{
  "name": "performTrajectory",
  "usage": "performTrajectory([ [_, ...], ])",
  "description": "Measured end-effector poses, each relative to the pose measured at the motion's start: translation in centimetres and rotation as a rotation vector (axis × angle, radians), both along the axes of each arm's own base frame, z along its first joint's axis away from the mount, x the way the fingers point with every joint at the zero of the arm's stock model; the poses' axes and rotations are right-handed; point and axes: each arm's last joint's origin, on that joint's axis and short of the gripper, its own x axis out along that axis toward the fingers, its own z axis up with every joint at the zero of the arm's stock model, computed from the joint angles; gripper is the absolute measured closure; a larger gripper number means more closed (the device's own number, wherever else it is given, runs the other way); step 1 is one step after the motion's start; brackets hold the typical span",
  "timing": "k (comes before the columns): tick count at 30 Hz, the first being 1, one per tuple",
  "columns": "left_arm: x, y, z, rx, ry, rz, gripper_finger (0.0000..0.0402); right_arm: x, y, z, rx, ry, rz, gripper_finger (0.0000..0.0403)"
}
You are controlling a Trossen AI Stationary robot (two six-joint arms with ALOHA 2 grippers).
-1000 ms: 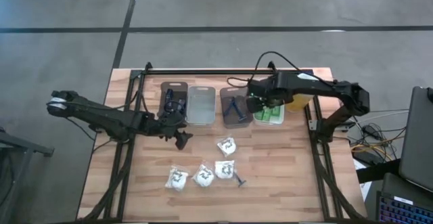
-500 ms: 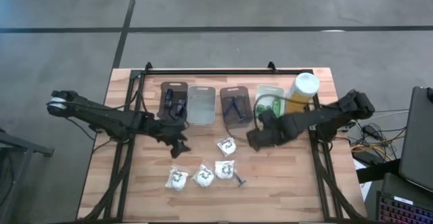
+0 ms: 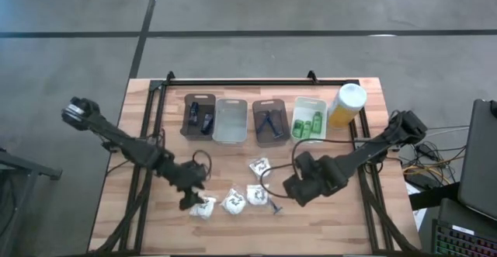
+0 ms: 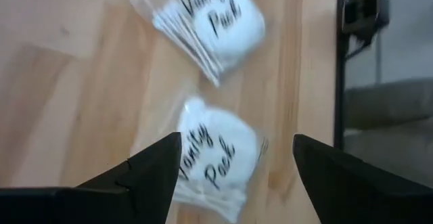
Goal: Pick & Place Travel size toiletries
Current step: Put the white cotton pack into the gray bin
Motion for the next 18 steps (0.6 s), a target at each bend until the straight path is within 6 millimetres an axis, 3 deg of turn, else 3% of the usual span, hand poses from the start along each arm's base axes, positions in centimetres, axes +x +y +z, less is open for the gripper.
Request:
performTrajectory([
  [3, -0.3, -1.0, -0.7, -0.01, 0.059, 0.033, 0.0114, 0.3, 0.2, -0.1, -0.004, 0.004, 0.025, 0.0145],
  [10, -1.3, -1.7, -2.2, -0.246, 0.423, 0.37, 0.0114, 0.2, 0.5, 0.2, -0.001, -0.004, 0.036, 0.0122],
  [18, -2.5, -2.9, -2.5, -0.326, 0.504, 0.542, 0.0114, -0.7, 2.0, 0.2, -0.015, -0.019, 0.076, 0.01],
])
